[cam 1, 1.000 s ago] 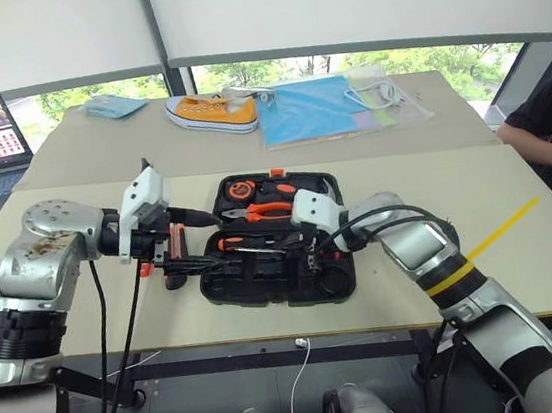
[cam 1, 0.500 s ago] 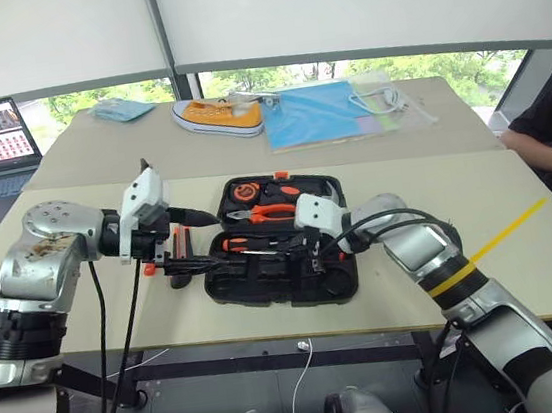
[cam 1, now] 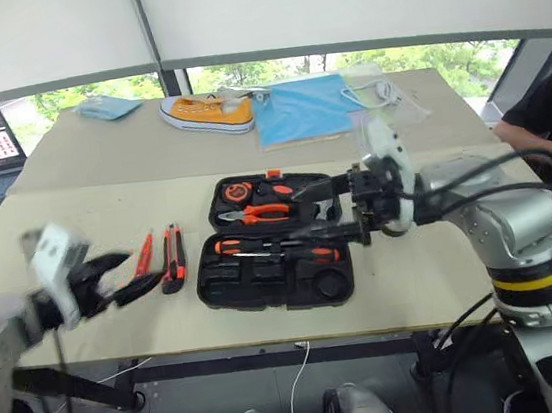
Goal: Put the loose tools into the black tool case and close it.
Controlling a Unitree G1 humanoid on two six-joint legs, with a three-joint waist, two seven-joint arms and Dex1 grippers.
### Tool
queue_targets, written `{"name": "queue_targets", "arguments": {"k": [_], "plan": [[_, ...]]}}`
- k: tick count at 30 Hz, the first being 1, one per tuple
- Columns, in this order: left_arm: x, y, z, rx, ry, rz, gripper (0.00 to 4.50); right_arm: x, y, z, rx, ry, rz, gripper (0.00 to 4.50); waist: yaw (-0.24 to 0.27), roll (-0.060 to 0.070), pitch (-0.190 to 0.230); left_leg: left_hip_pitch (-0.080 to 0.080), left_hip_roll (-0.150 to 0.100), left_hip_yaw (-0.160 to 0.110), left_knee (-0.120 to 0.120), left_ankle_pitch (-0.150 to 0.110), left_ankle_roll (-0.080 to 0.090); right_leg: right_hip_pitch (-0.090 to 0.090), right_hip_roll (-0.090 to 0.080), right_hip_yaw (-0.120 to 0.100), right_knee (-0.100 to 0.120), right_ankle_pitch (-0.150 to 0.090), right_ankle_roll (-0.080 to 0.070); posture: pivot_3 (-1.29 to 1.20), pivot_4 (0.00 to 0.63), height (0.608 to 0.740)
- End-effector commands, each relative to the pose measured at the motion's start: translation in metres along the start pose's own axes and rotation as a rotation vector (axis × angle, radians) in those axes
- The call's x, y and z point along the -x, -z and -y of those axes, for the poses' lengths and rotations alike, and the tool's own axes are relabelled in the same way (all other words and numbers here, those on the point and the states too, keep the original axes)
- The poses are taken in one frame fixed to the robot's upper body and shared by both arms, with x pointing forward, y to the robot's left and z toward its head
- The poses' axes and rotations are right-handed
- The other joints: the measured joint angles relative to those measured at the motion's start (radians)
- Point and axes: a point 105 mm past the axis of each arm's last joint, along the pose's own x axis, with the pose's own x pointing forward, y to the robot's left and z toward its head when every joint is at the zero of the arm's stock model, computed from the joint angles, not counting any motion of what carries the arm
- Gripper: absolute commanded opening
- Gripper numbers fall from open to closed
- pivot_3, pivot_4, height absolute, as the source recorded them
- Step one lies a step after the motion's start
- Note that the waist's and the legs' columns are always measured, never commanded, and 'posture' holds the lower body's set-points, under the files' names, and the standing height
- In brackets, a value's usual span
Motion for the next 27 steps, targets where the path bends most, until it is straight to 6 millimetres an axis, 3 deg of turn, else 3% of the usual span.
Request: {"name": "queue_targets", "arguments": {"k": [1, 4, 7, 10, 15, 17, 23, 27], "plan": [[0.023, 0.013, -0.017, 0.06, -0.189, -0.056, 4.5, 0.0, -0.008, -0.014, 0.08, -0.018, 0.018, 4.46, 0.01, -0.002, 0.001, 0.001, 0.0, -0.001, 0.0, 0.0, -0.001, 0.001, 0.0, -0.001, 0.0, -0.001, -0.001, 0.0, 0.15, 0.718], [0.016, 0.016, -0.025, 0.091, -0.218, -0.113, 4.5, -0.001, -0.002, -0.019, 0.092, -0.018, -0.002, 4.46, 0.039, -0.003, 0.002, -0.001, 0.0, -0.002, -0.001, -0.003, -0.013, -0.001, -0.001, -0.004, 0.0, -0.001, -0.001, 0.0, 0.15, 0.718], [0.002, 0.005, -0.036, 0.118, -0.224, -0.125, 4.5, -0.002, 0.003, -0.02, 0.102, -0.001, -0.016, 4.46, 0.055, -0.004, 0.002, 0.0, 0.0, -0.004, -0.001, -0.002, -0.016, 0.001, -0.003, -0.006, -0.001, 0.0, 0.0, 0.0, 0.15, 0.718], [-0.022, -0.017, -0.04, 0.149, -0.182, -0.125, 4.5, -0.001, 0.004, -0.02, 0.11, 0.032, -0.018, 4.46, 0.06, -0.004, 0.002, 0.0, 0.0, -0.005, 0.0, -0.003, -0.015, 0.003, -0.002, -0.006, -0.001, 0.001, 0.003, 0.0, 0.15, 0.718], [-0.062, -0.036, -0.038, 0.143, -0.136, -0.187, 4.5, 0.0, 0.008, -0.023, 0.109, 0.06, -0.024, 4.46, 0.051, -0.004, 0.002, -0.002, 0.0, -0.004, -0.002, -0.003, -0.014, 0.003, 0.001, -0.006, -0.005, 0.002, 0.002, 0.0, 0.15, 0.718], [-0.075, -0.037, -0.041, 0.139, -0.143, -0.219, 4.5, 0.0, 0.009, -0.025, 0.109, 0.067, -0.027, 4.46, 0.043, -0.005, 0.002, -0.003, 0.0, -0.004, -0.002, 0.002, -0.005, 0.003, 0.003, -0.006, -0.007, 0.002, 0.001, 0.0, 0.15, 0.718], [-0.105, -0.033, -0.054, 0.13, -0.188, -0.309, 4.5, 0.001, 0.008, -0.028, 0.104, 0.096, -0.018, 4.46, 0.022, -0.006, 0.003, -0.003, 0.001, -0.003, -0.002, 0.002, -0.005, 0.003, 0.01, -0.005, -0.009, 0.002, 0.001, 0.0, 0.15, 0.718], [-0.114, -0.026, -0.056, 0.162, -0.177, -0.344, 3.38, 0.006, 0.007, -0.026, 0.108, 0.125, -0.021, 4.5, 0.022, -0.006, 0.003, -0.001, 0.001, -0.003, -0.002, 0.003, -0.007, 0.004, 0.01, -0.004, -0.007, 0.001, 0.002, 0.0, 0.15, 0.718]]}}
